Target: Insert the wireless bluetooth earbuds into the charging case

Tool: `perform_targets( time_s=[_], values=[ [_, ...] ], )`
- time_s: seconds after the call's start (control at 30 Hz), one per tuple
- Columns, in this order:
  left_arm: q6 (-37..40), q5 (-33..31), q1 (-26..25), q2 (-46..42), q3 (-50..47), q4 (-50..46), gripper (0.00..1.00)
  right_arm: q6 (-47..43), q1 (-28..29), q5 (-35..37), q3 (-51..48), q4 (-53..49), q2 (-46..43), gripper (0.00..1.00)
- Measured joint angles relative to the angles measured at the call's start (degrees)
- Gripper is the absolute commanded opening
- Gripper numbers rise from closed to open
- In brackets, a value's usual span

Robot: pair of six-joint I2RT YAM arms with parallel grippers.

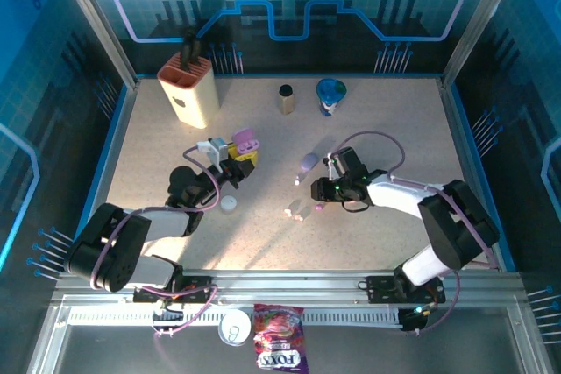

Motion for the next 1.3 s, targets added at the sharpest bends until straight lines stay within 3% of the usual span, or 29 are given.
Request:
perform_targets(
  time_s=[0.53,0.73,0.87,1.0,1.3],
  values=[
    [-0.1,1.7,0.0,0.7,0.0,0.8,0.24,-1.4,0.4,-3.5,-2.3,-1.0,-0.5,0.35],
    [-1.2,1.7,0.0,1.1,0.1,1.1,0.24,-0.7,1.9,-3.5,-3.2,-2.7,-2.2,0.38],
    [-1.5,1.7,0.0,1.1,0.1,1.1,0.24,0.0,2.7,-2.4,-3.2,-3.9,-3.1,0.46],
    [-1.5,1.6,0.0,1.1,0.1,1.1,0.24,0.1,4.8,2.6,-2.9,-7.1,-5.6,0.51],
    [-1.3,-1.4,0.0,1.1,0.1,1.1,0.25,-3.0,16.3,25.8,7.6,-21.8,-6.8,0.47]
  ],
)
